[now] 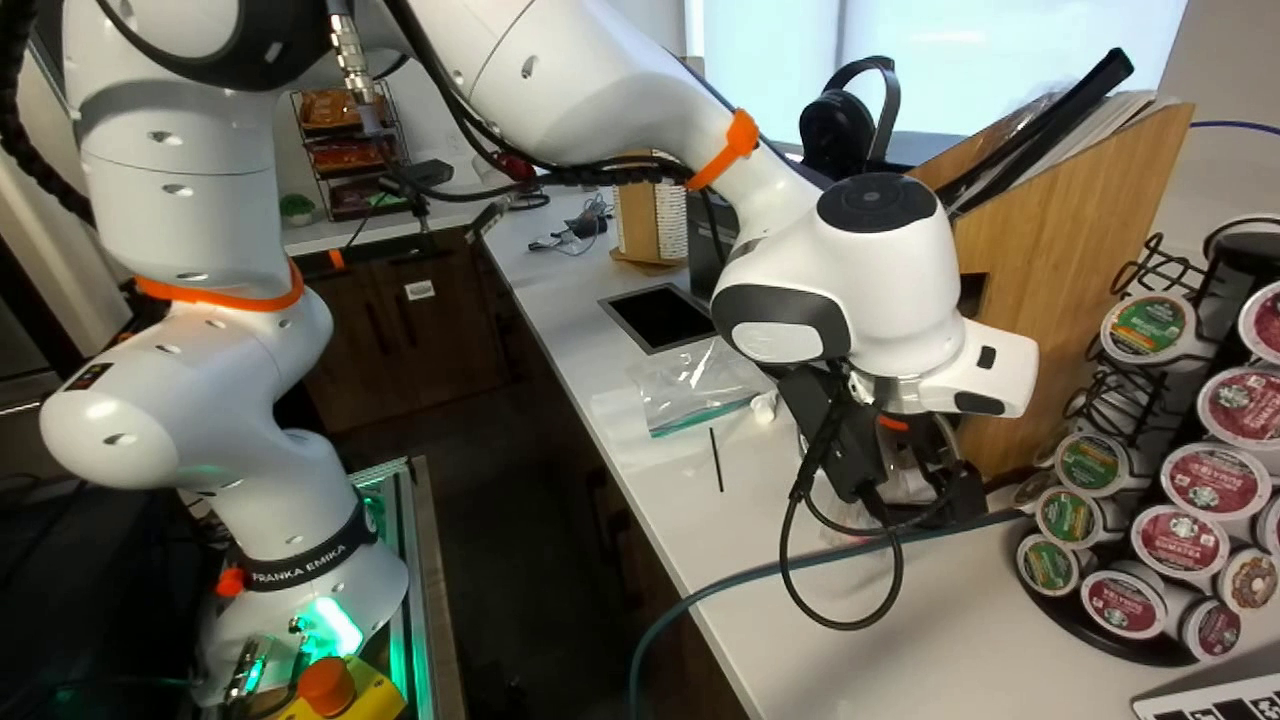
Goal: Put the coffee pods from the counter inside the two stacked coffee cups.
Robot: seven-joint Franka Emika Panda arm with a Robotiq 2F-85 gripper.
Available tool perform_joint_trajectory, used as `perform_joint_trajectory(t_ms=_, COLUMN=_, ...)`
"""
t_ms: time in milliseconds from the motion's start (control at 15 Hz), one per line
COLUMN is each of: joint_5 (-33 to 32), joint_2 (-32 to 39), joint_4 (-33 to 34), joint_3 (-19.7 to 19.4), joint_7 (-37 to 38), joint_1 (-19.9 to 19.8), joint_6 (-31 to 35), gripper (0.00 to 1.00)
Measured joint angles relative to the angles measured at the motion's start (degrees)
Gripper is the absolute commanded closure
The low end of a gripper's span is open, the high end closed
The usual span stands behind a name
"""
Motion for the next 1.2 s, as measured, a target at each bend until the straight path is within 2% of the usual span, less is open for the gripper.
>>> perform_joint_trajectory(t_ms=1067, joint_5=-14.7, joint_2=7.1, joint_4=6.3, joint_3=0.0, joint_7=2.6, joint_1=4.0, joint_6=0.0, gripper=0.01)
perform_joint_trajectory(t_ms=1133, joint_5=-15.4, joint_2=7.4, joint_4=6.5, joint_3=0.0, joint_7=2.9, joint_1=4.1, joint_6=0.0, gripper=0.25)
perform_joint_trajectory(t_ms=1200, joint_5=-16.0, joint_2=7.8, joint_4=6.7, joint_3=0.0, joint_7=3.2, joint_1=4.1, joint_6=0.0, gripper=0.26)
